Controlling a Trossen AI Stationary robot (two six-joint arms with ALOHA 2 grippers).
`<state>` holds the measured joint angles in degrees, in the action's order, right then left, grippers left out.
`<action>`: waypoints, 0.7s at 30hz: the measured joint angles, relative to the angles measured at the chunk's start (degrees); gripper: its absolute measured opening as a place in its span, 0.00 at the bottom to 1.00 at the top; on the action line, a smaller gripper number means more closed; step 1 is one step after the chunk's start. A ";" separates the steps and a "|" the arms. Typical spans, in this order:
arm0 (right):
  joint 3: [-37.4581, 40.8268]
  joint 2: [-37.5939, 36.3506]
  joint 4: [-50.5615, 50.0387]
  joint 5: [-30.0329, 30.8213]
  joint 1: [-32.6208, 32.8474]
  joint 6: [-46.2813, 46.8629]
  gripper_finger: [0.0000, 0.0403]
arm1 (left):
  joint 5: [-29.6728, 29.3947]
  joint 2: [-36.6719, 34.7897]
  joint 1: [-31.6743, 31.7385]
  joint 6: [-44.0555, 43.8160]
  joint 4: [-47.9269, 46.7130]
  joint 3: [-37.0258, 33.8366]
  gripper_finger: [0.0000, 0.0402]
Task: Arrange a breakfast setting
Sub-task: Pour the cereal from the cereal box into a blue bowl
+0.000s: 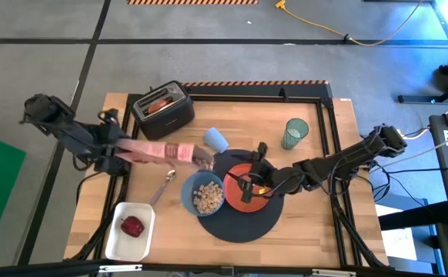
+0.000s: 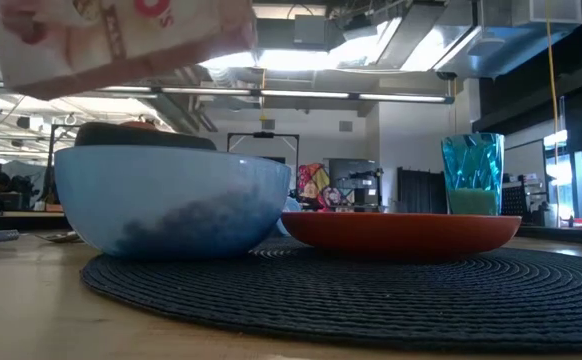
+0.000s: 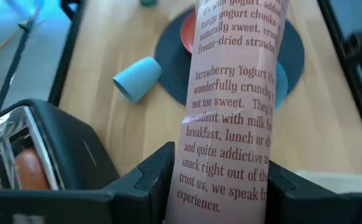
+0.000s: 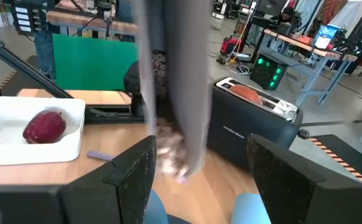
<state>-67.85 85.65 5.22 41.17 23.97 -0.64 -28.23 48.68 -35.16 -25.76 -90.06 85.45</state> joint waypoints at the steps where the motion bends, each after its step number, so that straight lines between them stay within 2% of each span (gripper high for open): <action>1: 0.00 -0.75 0.04 0.97 0.43 -1.02 0.59 | -0.74 -0.88 0.00 -0.88 0.04 0.00 0.36; 7: -0.01 -6.01 1.12 10.08 5.61 -7.49 0.59 | -9.84 -5.33 0.00 -4.17 4.87 0.00 0.36; 10: 1.51 -7.71 1.72 10.91 6.06 -7.83 0.59 | -16.18 -6.85 0.00 -2.14 10.30 0.00 0.36; 14: 7.58 -9.22 3.86 11.04 2.66 -5.54 0.59 | -23.69 -7.48 0.00 2.90 17.25 -1.14 0.36; 16: 12.27 -10.67 10.30 5.71 -0.17 -3.99 0.59 | -25.84 -8.01 0.00 5.62 21.91 -3.85 0.36; 21: 25.09 -12.23 37.66 -16.32 -9.93 -1.47 0.59 | -26.18 -9.83 0.00 13.77 39.89 -13.94 0.36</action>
<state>-42.76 73.42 42.88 24.86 14.03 -2.10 -54.41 38.85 -35.16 -11.99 -50.17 71.51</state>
